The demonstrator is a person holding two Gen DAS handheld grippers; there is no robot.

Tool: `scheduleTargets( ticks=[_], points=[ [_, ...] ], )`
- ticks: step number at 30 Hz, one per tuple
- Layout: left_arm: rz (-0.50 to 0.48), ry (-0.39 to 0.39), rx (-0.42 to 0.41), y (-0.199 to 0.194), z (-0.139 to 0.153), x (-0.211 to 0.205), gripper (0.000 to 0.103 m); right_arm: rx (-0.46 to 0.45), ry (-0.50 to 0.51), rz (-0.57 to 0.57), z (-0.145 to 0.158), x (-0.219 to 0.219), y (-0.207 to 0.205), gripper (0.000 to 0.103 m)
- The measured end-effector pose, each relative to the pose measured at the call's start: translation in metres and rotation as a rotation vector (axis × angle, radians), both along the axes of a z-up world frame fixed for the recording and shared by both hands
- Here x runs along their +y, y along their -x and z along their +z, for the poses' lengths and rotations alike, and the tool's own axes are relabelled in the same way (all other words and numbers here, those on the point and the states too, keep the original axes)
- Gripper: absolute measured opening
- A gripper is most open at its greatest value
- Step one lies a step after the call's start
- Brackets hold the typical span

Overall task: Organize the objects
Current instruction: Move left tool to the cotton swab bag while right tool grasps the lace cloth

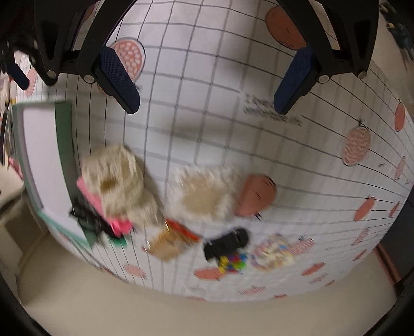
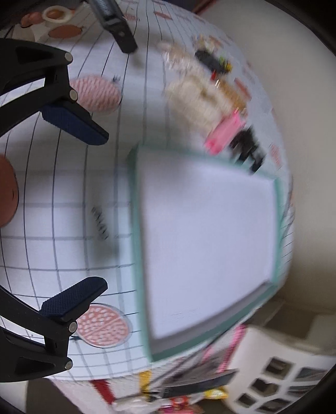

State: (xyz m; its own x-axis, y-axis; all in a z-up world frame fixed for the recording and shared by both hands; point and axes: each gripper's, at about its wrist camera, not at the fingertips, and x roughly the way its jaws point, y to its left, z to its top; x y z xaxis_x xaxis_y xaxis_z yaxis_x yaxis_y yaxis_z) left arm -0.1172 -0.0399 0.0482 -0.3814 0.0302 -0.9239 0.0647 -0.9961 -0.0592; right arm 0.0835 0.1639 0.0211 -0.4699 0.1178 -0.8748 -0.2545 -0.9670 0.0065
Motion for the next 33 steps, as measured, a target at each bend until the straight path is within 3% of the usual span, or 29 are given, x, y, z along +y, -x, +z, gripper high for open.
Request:
scheduleTargets(
  ticks=[1, 2, 5, 9, 11, 15, 18, 25, 26, 27, 33],
  points=[
    [0.009, 0.006, 0.018, 0.002, -0.001, 0.004, 0.103, 0.023, -0.008, 0.017, 0.005, -0.005, 0.000, 0.103],
    [0.018, 0.010, 0.043, -0.029, -0.005, 0.001, 0.103, 0.047, -0.013, 0.034, 0.012, -0.012, 0.002, 0.103],
    [0.065, 0.012, 0.085, -0.053, 0.001, -0.001, 0.103, 0.110, 0.000, 0.067, 0.026, -0.027, 0.008, 0.103],
    [0.100, 0.011, 0.117, -0.025, 0.006, -0.032, 0.103, 0.169, -0.011, 0.109, 0.034, -0.047, 0.025, 0.103],
    [0.104, 0.021, 0.148, 0.016, 0.003, -0.053, 0.103, 0.189, -0.025, 0.127, 0.039, -0.054, 0.032, 0.103],
    [0.102, 0.018, 0.191, 0.033, -0.002, -0.050, 0.103, 0.216, -0.024, 0.148, 0.036, -0.067, 0.052, 0.103],
    [0.093, 0.025, 0.186, -0.013, -0.002, -0.059, 0.103, 0.204, -0.017, 0.154, 0.029, -0.072, 0.062, 0.103],
    [0.031, 0.035, 0.170, -0.013, -0.015, -0.051, 0.103, 0.185, -0.054, 0.186, 0.013, -0.087, 0.083, 0.103],
    [-0.104, 0.025, 0.163, -0.016, -0.014, -0.048, 0.103, 0.181, -0.055, 0.188, 0.010, -0.089, 0.085, 0.103],
    [-0.128, 0.033, 0.160, -0.014, -0.016, -0.048, 0.103, 0.176, -0.053, 0.190, 0.008, -0.090, 0.087, 0.103],
    [-0.119, 0.014, 0.128, -0.004, -0.030, -0.048, 0.103, 0.130, -0.038, 0.180, -0.008, -0.092, 0.097, 0.103]
  ],
)
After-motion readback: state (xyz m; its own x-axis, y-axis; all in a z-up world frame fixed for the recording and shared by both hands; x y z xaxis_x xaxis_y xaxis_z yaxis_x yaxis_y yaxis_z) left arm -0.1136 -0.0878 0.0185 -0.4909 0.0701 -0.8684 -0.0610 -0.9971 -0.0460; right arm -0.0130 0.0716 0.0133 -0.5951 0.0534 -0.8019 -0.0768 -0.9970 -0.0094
